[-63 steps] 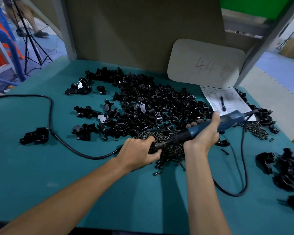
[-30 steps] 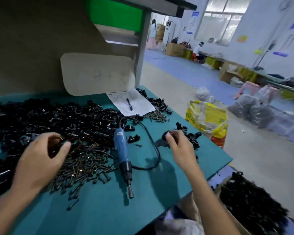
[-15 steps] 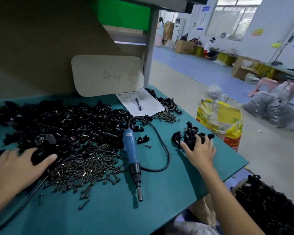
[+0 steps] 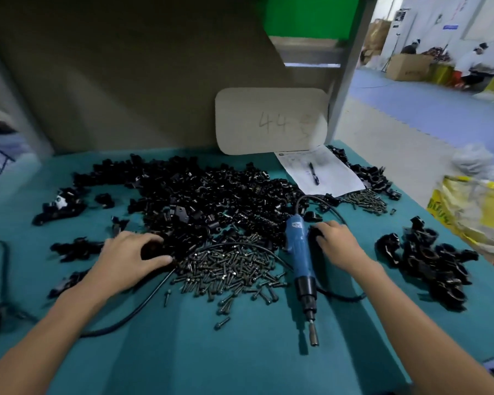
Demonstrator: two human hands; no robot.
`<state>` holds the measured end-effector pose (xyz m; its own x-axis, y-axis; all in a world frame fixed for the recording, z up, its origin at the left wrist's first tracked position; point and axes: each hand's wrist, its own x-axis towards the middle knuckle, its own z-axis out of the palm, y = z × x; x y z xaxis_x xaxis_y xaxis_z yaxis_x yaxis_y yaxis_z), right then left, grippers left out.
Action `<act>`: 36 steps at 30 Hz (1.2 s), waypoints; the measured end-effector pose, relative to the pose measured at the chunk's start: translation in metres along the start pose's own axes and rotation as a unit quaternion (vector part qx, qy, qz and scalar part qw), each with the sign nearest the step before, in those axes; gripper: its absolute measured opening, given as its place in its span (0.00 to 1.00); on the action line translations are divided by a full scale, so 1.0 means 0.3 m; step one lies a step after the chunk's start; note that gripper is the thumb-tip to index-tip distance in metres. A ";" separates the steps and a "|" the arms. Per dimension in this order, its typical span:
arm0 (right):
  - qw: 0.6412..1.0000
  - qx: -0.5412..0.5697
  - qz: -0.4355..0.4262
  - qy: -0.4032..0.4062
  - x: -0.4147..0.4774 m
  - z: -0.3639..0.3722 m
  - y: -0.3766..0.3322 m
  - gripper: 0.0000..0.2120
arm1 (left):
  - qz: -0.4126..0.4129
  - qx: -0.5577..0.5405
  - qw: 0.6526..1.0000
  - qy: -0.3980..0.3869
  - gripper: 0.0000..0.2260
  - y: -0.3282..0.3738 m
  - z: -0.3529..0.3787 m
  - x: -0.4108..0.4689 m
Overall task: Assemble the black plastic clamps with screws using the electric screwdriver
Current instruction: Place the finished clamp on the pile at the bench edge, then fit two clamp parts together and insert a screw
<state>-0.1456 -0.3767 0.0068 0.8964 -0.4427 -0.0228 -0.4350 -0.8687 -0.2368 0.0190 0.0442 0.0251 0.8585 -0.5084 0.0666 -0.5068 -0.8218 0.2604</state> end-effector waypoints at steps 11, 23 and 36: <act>0.961 0.241 0.069 0.119 -0.092 -0.057 -0.024 0.16 | -0.008 -0.133 0.986 0.102 0.05 0.016 -0.032 -0.008; 0.765 0.643 -0.028 0.003 -0.274 -0.125 -0.377 0.16 | -0.120 -0.533 0.832 0.097 0.05 0.154 -0.110 0.026; 0.695 0.717 -0.057 -0.009 -0.309 -0.068 -0.645 0.11 | 0.052 -0.572 0.806 -0.147 0.13 0.403 -0.165 -0.077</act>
<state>-0.1462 -0.1721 0.0745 0.9244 -0.3758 0.0657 0.1586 0.2218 -0.9621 -0.0585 -0.0306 0.1027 0.6751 -0.7365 -0.0420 -0.0278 -0.0824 0.9962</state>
